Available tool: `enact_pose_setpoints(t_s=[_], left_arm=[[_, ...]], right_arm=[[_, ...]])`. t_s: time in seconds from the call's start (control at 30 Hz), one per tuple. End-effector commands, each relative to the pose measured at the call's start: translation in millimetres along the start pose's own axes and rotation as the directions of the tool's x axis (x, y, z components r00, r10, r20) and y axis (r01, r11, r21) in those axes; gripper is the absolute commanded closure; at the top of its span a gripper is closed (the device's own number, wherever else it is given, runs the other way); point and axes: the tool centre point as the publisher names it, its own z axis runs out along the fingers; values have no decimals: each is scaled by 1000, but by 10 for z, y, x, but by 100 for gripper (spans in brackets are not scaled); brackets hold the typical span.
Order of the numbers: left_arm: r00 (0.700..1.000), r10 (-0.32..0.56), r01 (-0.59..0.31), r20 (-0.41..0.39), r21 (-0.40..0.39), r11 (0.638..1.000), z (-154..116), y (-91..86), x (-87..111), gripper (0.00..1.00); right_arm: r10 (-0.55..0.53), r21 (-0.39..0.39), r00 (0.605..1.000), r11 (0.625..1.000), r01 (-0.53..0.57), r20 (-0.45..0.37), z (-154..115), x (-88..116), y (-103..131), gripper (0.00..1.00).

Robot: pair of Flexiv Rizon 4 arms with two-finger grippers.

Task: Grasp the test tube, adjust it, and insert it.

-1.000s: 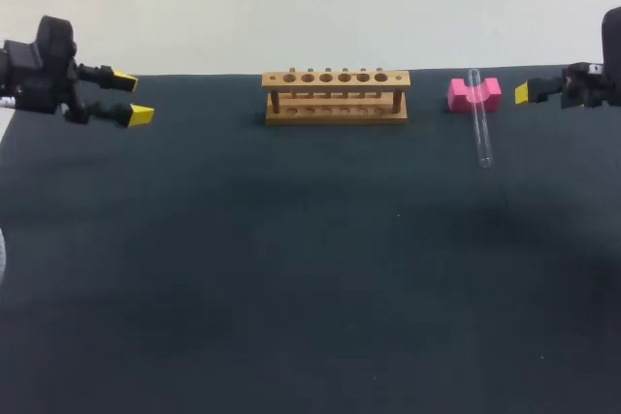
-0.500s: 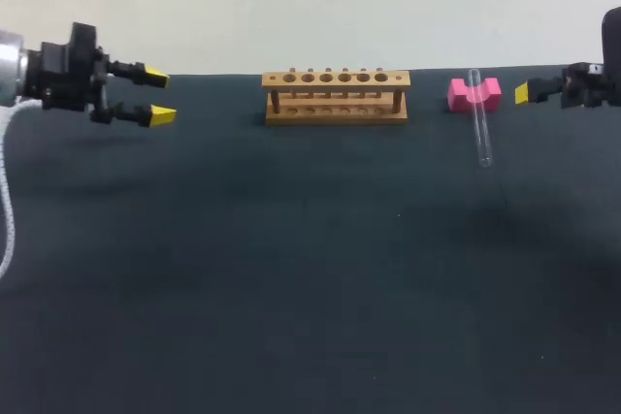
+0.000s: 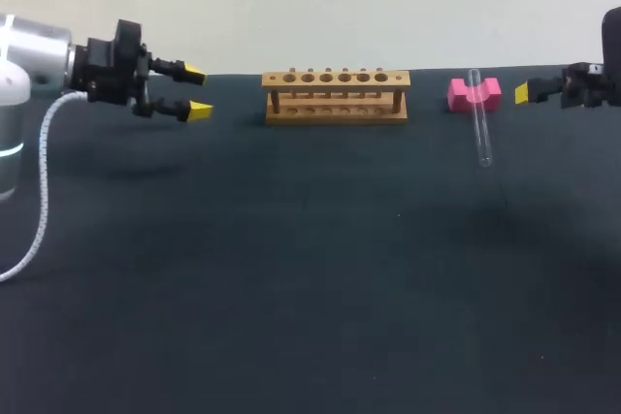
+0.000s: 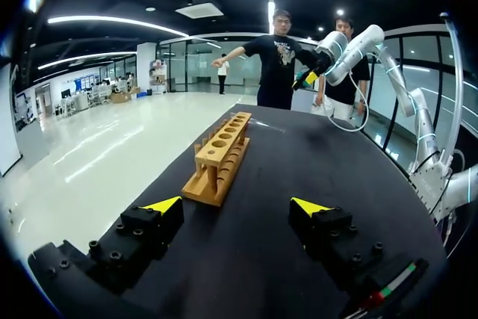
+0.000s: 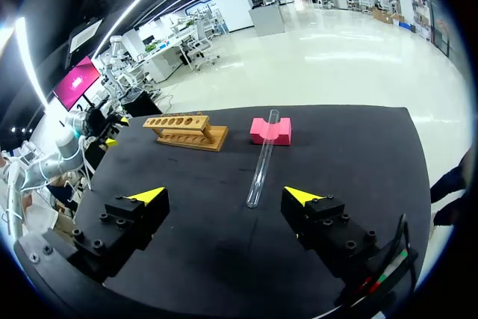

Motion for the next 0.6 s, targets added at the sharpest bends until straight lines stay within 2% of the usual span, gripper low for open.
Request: enact_pose_setpoints(t_s=[0.03,0.13,0.6], left_arm=[[1000,-13,12,17,24,1000,30,30,3,0],[1000,12,-13,20,34,999,-14,-36,-4,0],[1000,12,-13,20,34,999,-14,-36,-4,0]], right_arm=[[0,3,1000,1000,0,-1,-6,-1,7,0],[0,3,1000,1000,0,-1,-6,-1,7,0],[0,3,1000,1000,0,-1,-6,-1,7,0]])
